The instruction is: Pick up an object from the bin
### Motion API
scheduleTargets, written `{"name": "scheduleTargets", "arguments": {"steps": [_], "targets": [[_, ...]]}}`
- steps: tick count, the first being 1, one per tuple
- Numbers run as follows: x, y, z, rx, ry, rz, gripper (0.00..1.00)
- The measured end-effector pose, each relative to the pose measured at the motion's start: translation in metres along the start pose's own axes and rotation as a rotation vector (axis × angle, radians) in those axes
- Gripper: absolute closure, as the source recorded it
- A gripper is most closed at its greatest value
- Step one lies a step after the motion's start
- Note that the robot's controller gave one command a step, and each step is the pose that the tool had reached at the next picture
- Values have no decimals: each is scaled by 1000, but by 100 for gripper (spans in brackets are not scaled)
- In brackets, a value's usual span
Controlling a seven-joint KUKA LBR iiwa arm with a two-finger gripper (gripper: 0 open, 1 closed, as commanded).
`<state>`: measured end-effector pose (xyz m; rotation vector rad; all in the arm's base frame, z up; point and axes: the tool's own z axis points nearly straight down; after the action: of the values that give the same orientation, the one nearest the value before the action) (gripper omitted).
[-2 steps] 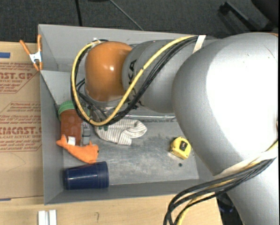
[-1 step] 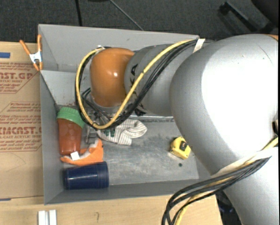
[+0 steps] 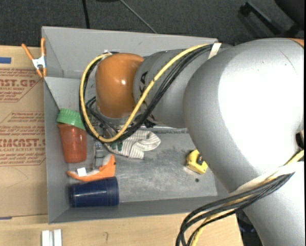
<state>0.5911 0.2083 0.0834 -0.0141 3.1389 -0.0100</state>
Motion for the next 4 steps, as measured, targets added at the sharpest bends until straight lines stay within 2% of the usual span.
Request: {"name": "scheduleTargets", "arguments": {"steps": [1,2,3,4], "targets": [[1,2,0,-3,0,-3,0],[36,-29,-15,-9,-4,-29,0],[38,-69,2,-15,-38,-109,0],[50,-74,9,-8,0,-118,100]]}}
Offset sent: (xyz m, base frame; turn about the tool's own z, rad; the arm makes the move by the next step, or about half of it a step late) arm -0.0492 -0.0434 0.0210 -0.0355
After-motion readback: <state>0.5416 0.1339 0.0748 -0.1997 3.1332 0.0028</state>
